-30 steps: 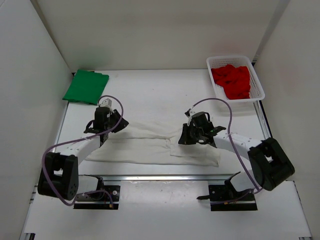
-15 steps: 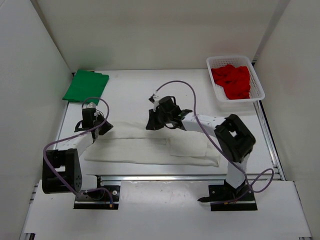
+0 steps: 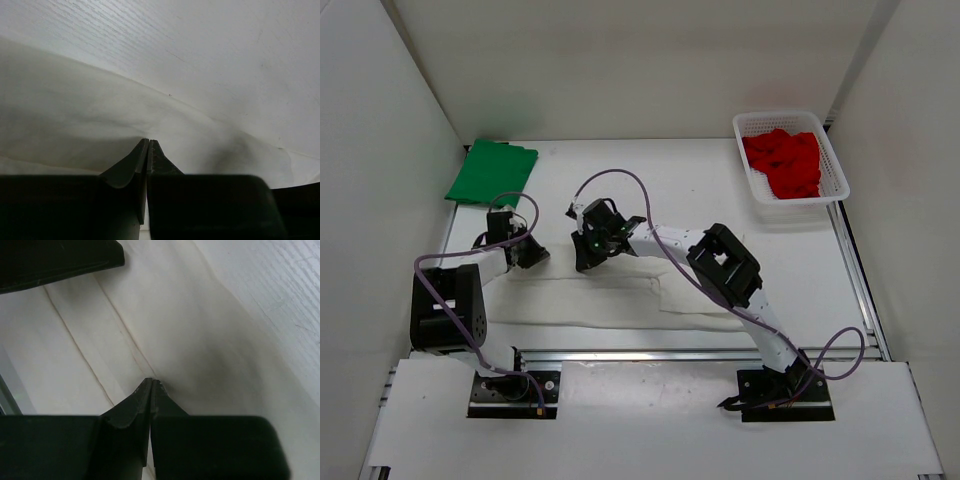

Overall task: Fold and stack the t-shirts
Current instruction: Fold the other side of the tshirt into a rectangle

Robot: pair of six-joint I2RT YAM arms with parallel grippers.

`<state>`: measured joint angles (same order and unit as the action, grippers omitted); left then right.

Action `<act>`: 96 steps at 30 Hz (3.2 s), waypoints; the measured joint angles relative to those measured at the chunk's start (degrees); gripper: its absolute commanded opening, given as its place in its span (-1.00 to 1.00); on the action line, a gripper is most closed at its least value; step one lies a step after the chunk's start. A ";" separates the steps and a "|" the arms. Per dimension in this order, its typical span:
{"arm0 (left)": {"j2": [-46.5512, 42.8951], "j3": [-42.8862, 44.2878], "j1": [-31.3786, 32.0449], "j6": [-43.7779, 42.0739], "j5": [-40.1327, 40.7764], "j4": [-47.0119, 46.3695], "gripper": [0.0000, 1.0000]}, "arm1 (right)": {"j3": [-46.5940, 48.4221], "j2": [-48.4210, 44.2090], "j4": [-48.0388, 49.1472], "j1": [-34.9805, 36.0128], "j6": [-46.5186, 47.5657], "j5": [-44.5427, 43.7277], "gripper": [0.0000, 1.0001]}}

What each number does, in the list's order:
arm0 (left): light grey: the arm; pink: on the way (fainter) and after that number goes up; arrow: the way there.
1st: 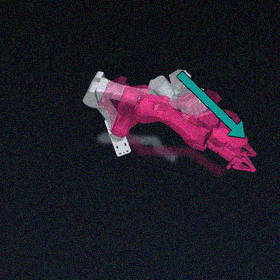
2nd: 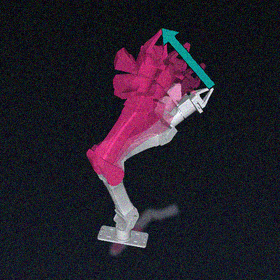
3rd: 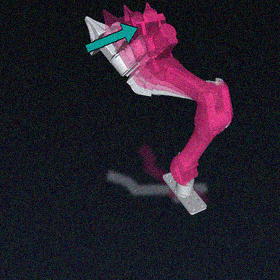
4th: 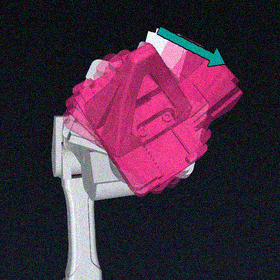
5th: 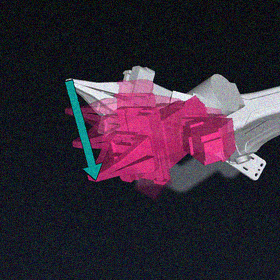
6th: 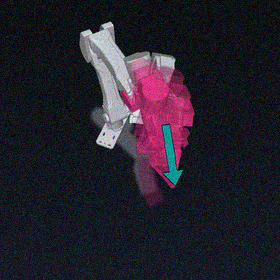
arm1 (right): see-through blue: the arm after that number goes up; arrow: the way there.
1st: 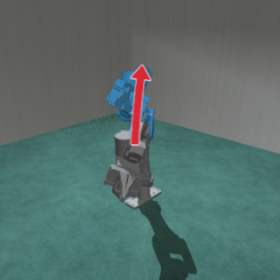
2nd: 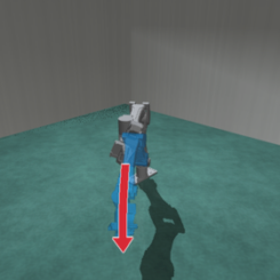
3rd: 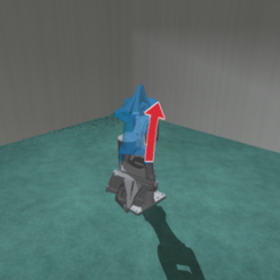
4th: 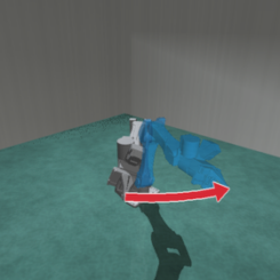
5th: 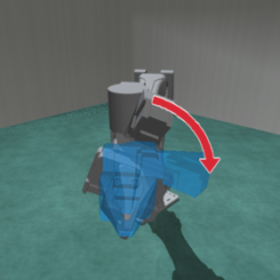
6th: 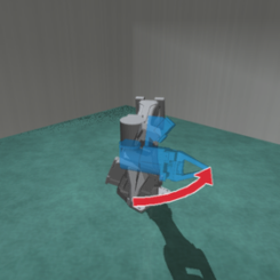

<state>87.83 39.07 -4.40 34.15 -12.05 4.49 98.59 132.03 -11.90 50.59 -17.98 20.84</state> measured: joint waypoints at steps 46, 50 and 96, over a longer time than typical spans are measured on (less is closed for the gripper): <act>1.88 4.17 -4.44 0.33 -3.32 1.38 -0.78 | 0.72 -7.61 -9.03 2.36 3.32 3.87 -1.00; 2.36 4.35 -5.27 0.35 -3.74 1.88 -0.78 | 11.87 1.70 -8.24 -0.33 2.40 3.48 -0.99; 3.69 8.98 -7.23 -6.38 -1.51 10.86 -0.83 | 53.48 9.75 -51.45 6.32 8.72 -8.79 -1.00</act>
<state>91.53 48.05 -11.64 27.77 -13.56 15.35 152.07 141.78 -63.35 56.90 -9.26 12.05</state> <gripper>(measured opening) 0.094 0.004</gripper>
